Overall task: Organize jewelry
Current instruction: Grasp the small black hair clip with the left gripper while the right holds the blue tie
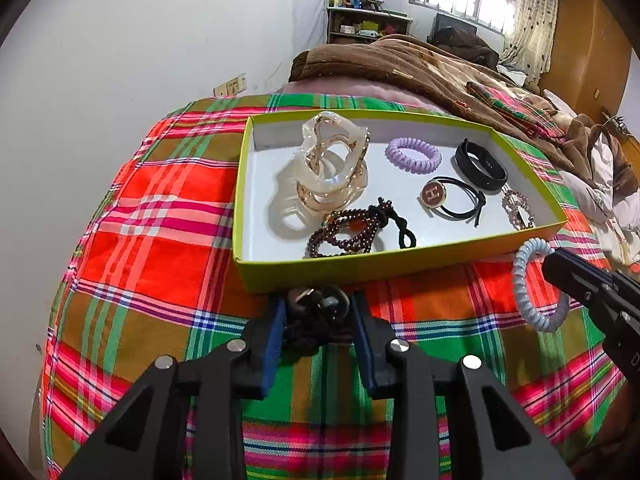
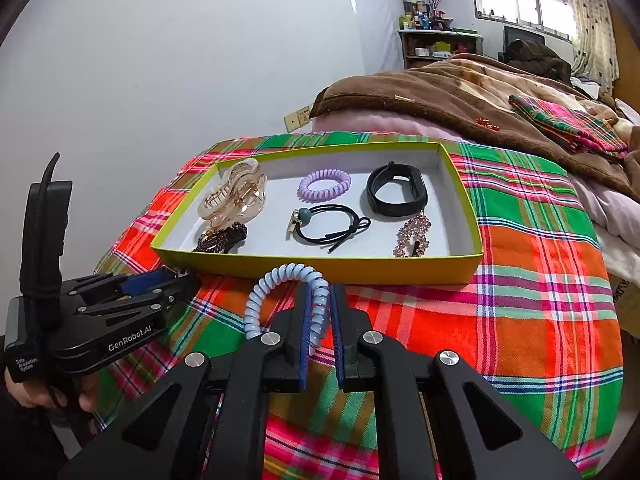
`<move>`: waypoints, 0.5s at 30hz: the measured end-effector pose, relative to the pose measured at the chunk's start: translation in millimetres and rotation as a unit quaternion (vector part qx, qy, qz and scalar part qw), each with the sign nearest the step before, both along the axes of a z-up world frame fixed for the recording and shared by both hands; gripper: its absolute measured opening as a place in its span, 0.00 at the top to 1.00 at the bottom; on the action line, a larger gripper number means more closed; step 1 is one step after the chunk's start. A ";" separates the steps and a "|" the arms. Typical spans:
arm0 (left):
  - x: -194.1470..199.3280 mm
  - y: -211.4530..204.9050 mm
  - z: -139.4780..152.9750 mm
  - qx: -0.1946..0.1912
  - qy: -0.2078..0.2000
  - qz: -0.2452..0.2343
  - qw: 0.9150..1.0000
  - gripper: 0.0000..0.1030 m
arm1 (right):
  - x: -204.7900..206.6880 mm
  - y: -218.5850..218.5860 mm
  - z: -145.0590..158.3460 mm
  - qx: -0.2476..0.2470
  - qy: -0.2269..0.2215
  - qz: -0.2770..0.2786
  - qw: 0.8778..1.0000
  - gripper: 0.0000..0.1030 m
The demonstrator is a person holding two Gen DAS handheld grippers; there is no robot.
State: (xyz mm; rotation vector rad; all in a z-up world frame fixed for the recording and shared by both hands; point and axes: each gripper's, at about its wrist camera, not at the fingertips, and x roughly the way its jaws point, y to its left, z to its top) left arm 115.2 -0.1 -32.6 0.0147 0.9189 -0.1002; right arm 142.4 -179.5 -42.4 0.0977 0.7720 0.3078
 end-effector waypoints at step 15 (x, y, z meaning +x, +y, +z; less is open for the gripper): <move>-10.5 -1.8 13.0 -0.013 -0.016 -0.006 1.000 0.69 | -6.0 -2.1 6.5 -0.001 -0.006 -0.003 1.000 0.91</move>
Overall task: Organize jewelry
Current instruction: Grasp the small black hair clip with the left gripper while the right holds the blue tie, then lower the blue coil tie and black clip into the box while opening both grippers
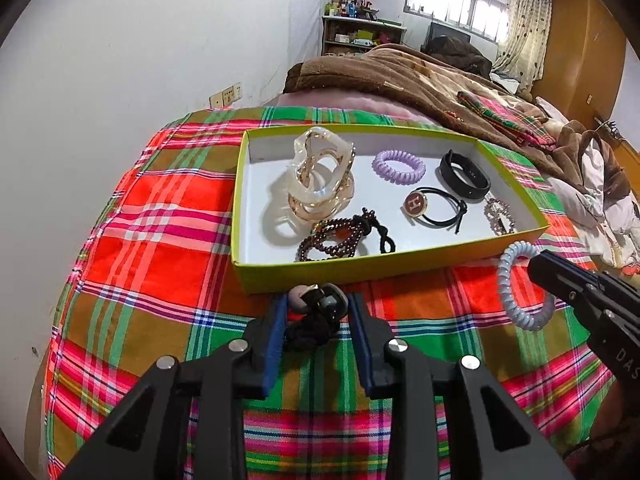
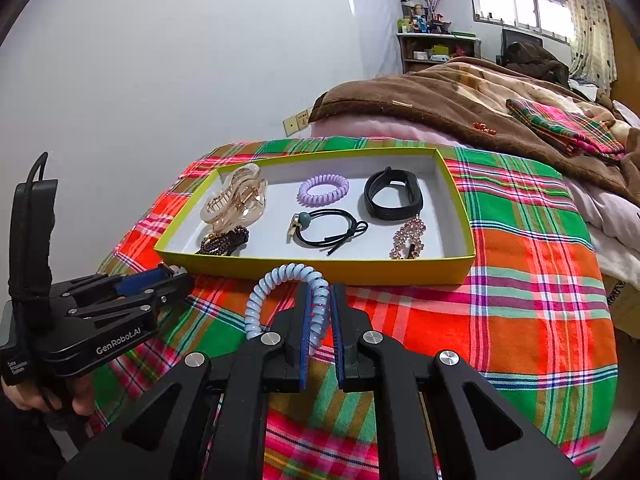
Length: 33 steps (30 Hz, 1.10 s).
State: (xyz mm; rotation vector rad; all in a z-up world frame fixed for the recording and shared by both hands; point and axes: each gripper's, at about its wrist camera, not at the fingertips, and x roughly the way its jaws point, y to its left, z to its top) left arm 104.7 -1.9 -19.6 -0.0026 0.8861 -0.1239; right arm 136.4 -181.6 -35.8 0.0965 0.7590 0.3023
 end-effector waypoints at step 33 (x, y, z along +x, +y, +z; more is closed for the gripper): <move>3.7 -37.5 67.0 -0.027 -0.073 -0.048 0.996 0.69 | 49.0 -30.1 69.2 0.010 -0.038 0.016 0.999 0.91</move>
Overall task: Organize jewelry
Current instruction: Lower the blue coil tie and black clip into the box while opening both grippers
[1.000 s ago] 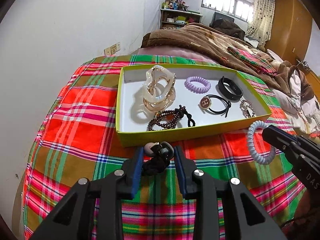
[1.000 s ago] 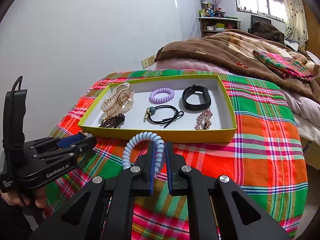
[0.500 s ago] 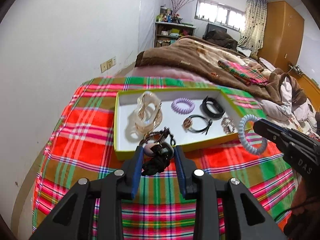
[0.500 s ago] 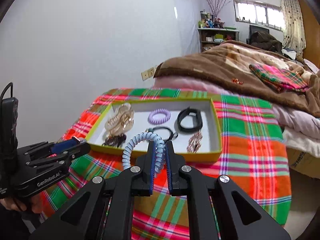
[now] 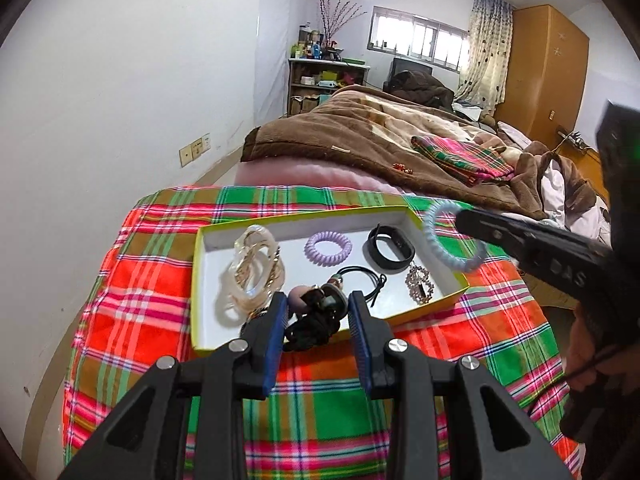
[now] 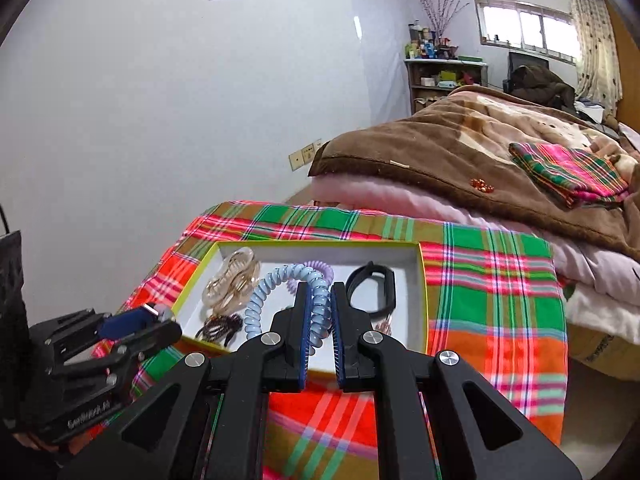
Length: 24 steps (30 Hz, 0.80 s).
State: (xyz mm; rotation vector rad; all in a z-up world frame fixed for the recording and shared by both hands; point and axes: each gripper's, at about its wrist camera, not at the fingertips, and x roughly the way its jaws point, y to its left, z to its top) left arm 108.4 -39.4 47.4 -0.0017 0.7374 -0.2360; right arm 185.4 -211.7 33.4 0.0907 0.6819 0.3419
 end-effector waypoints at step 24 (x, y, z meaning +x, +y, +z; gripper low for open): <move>52.8 -18.9 -54.4 -0.002 0.064 -0.014 0.998 0.69 | 107.7 56.6 -54.7 -0.014 0.096 0.092 0.991 0.90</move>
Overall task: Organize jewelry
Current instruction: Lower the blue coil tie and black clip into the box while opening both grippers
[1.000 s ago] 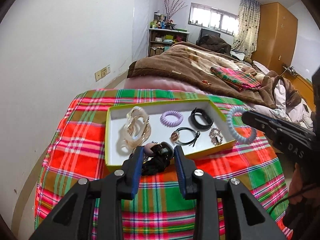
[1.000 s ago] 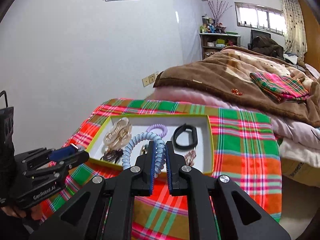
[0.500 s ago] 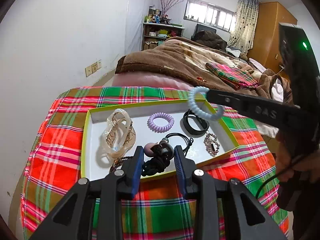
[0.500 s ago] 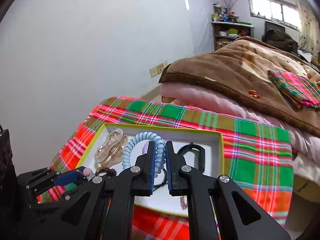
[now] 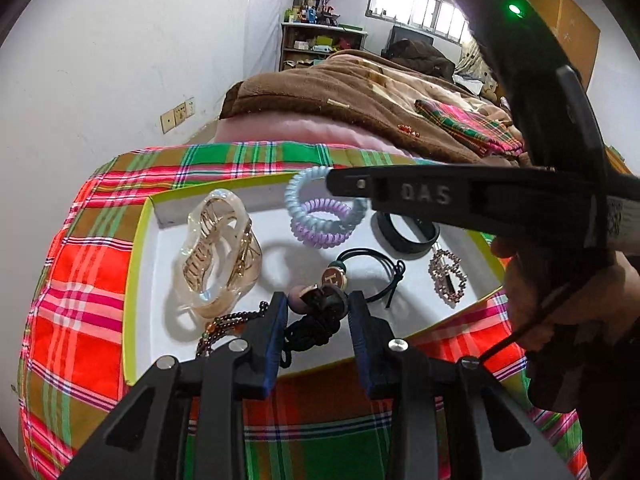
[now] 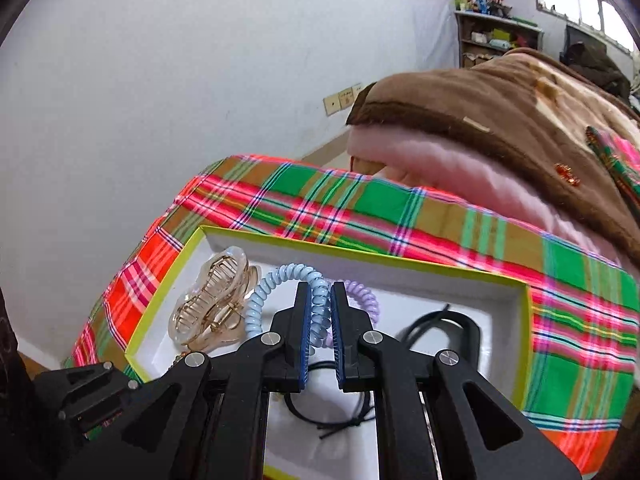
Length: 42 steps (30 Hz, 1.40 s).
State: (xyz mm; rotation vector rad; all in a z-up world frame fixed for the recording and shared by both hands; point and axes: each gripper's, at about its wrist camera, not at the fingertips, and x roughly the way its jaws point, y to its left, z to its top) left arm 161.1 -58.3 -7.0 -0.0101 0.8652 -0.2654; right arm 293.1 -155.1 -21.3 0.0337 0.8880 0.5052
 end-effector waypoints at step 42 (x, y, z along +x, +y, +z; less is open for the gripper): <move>15.8 -1.7 -20.4 -0.011 0.029 0.002 1.000 0.63 | 16.0 22.9 -26.7 -0.036 0.019 0.041 0.998 0.85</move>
